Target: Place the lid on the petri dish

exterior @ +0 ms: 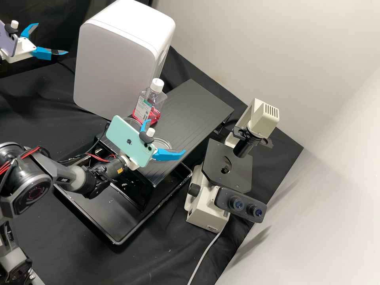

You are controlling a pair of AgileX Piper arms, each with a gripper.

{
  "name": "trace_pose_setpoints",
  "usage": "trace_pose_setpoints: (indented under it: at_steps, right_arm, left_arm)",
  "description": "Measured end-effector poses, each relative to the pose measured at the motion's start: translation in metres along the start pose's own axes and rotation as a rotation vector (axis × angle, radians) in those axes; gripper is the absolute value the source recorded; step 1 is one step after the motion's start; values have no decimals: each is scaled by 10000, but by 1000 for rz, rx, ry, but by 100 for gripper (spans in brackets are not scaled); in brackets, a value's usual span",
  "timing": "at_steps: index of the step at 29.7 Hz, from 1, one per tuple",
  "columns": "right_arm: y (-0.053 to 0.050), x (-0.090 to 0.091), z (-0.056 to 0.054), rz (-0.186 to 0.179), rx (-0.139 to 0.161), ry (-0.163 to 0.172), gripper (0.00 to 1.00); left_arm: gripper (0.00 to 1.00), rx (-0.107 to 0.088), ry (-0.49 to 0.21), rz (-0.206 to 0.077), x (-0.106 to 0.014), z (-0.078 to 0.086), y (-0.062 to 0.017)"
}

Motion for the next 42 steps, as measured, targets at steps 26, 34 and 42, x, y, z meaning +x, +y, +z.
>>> trace_pose_setpoints:
  at_steps: [26,34,42]
  right_arm:
    - [0,0,0,0,0,0,100]
    - [0,0,0,0,0,0,100]
    - [0,0,0,0,0,0,100]
  left_arm:
    - [100,-43,-90,-42,-271,250,-70]
    - [100,-44,-214,-56,-500,536,-116]
    - [100,-44,-259,-36,-467,615,-204]
